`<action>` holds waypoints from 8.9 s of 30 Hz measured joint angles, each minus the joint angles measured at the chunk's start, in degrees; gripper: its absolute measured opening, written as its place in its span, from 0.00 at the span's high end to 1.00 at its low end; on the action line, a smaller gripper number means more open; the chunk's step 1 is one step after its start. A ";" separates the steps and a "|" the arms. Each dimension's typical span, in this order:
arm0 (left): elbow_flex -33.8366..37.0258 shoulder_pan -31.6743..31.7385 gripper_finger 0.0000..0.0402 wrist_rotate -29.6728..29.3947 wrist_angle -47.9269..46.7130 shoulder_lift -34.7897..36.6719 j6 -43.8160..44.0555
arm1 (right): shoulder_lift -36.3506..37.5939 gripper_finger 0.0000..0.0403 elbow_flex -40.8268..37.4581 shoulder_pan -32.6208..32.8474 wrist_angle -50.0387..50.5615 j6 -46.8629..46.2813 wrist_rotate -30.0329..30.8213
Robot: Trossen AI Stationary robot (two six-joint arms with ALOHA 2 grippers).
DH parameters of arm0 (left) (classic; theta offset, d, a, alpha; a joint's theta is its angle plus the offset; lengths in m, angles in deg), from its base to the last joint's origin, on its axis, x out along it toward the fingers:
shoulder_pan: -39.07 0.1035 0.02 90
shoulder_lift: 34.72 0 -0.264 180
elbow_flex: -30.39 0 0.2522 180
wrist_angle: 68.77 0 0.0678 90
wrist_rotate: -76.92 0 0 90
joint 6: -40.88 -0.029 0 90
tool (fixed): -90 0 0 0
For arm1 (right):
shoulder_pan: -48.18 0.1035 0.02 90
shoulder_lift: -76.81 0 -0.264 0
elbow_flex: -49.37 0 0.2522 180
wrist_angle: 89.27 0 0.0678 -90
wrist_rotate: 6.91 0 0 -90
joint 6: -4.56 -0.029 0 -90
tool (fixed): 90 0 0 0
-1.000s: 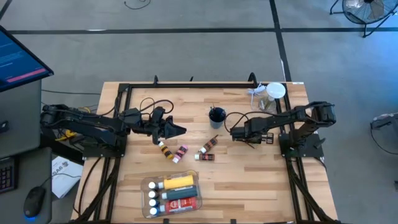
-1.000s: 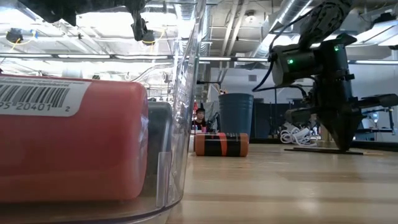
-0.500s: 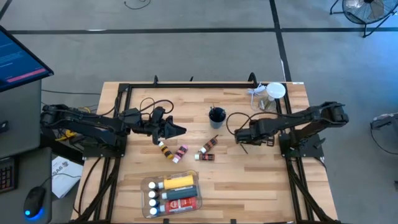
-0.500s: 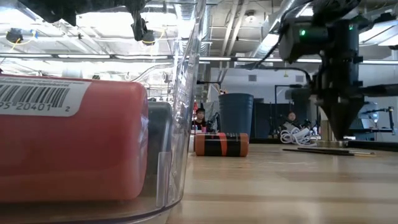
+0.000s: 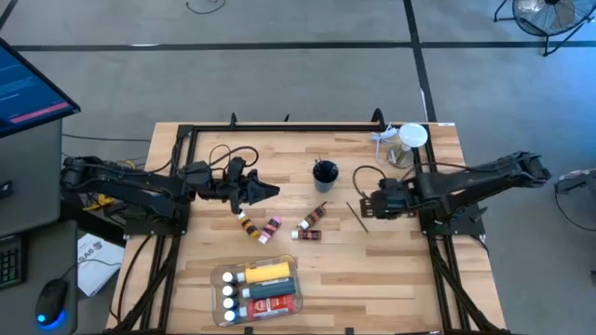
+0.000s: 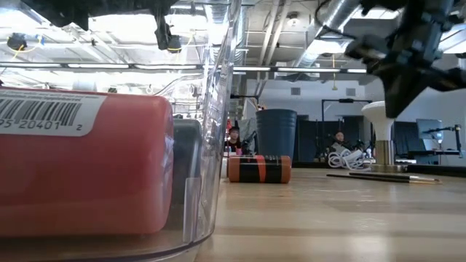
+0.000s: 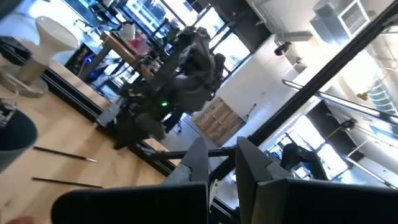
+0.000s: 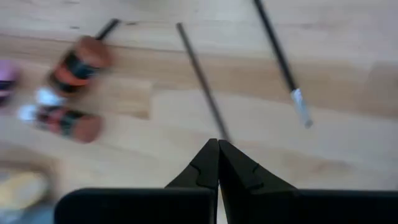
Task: Pick & Place Paint Supplies
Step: Put the bottom small brown paint bottle into the transparent bin
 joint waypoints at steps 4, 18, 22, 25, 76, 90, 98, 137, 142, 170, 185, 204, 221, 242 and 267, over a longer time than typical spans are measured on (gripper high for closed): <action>0.00 0.88 1.00 -0.93 0.00 0.00 -1.17 | 4.50 1.00 0.00 3.28 -2.66 -2.03 1.78; 0.00 0.89 1.00 -13.98 0.00 0.00 -1.09 | 6.79 1.00 0.00 10.40 -9.60 8.28 3.70; 0.00 0.90 1.00 -17.36 0.03 0.00 2.77 | 6.79 1.00 0.00 10.44 -9.38 11.53 3.70; 0.00 0.90 1.00 -18.26 0.07 0.00 3.55 | 6.77 1.00 0.00 10.46 -9.65 15.52 3.70; -0.01 -6.46 1.00 -8.49 4.65 1.20 7.33 | -17.14 0.88 10.18 -14.42 -108.47 25.21 -25.47; 0.00 -7.08 1.00 -1.27 3.90 6.16 1.36 | -10.62 0.71 23.37 -9.32 -45.72 41.35 -47.39; 0.00 -7.91 1.00 -3.70 3.42 5.57 -0.38 | -15.06 0.73 23.54 -8.66 -27.90 59.78 -42.87; 0.00 -7.96 1.00 -8.87 -1.39 5.57 0.70 | -40.71 0.75 26.10 -5.25 -27.46 80.26 -24.57; 0.00 -7.96 1.00 -8.89 -2.50 5.57 1.40 | -42.82 0.75 26.10 -4.57 -27.51 80.69 -24.36; 0.00 -7.96 1.00 -8.93 -2.80 5.57 2.08 | -44.99 0.41 28.42 -3.34 -26.00 84.97 -16.62; 0.00 -7.96 1.00 -8.94 -2.84 5.57 2.08 | -45.91 0.52 28.41 -3.41 -26.08 85.47 -15.52; -0.02 -8.79 1.00 -8.97 -2.79 5.57 2.57 | -49.71 0.67 28.70 -0.25 -25.09 76.18 -14.08; -0.02 -8.76 1.00 -9.85 -2.80 5.57 3.41 | -34.59 0.78 28.31 -1.97 -17.74 72.70 -14.07; -0.04 -8.77 1.00 -5.05 -2.85 10.45 1.55 | -54.61 0.81 67.12 6.31 -1.46 82.40 -14.23; -0.02 -10.45 1.00 -11.55 -19.71 17.20 4.00 | -59.85 0.80 70.62 9.39 -6.88 79.48 -11.09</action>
